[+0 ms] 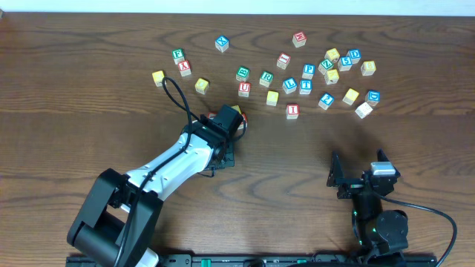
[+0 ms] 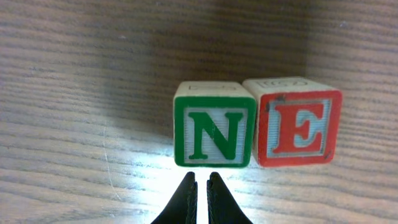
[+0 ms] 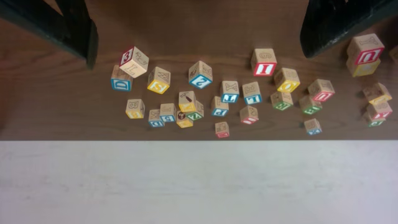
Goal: Spell out NEURIPS
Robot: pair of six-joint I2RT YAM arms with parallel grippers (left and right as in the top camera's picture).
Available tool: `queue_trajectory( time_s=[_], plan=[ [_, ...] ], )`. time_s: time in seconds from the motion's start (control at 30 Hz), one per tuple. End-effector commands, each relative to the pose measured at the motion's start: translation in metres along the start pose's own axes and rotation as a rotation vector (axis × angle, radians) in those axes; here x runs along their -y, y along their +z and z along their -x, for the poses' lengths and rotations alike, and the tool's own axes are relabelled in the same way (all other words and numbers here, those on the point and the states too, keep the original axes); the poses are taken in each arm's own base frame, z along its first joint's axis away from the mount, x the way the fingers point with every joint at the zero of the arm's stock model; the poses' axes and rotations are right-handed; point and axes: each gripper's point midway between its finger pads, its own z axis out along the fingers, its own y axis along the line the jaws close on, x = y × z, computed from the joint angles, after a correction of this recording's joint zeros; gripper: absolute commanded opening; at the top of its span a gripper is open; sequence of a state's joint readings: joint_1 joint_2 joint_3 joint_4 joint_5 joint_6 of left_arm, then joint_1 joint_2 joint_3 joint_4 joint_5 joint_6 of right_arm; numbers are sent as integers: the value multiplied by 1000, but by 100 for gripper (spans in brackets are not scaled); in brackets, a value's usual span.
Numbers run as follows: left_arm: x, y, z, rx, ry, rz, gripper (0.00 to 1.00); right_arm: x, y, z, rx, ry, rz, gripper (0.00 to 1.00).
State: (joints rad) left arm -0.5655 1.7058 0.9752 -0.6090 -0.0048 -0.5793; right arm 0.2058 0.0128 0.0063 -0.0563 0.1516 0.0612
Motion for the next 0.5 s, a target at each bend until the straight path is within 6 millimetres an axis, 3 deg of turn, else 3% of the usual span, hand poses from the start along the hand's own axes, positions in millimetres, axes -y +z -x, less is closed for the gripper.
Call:
queue_trajectory(
  time_s=[0.0, 0.2, 0.47],
  plan=[
    [-4, 5, -13, -53, -5, 10, 8, 3, 0, -1, -3, 12, -13, 99],
    [-12, 0, -23, -91, -1, 39, 7, 3, 0, -1, -3, 12, -13, 99],
    [-19, -31, -30, -77, 10, 28, 7, 3, 0, -1, -3, 12, -13, 99]
  ],
)
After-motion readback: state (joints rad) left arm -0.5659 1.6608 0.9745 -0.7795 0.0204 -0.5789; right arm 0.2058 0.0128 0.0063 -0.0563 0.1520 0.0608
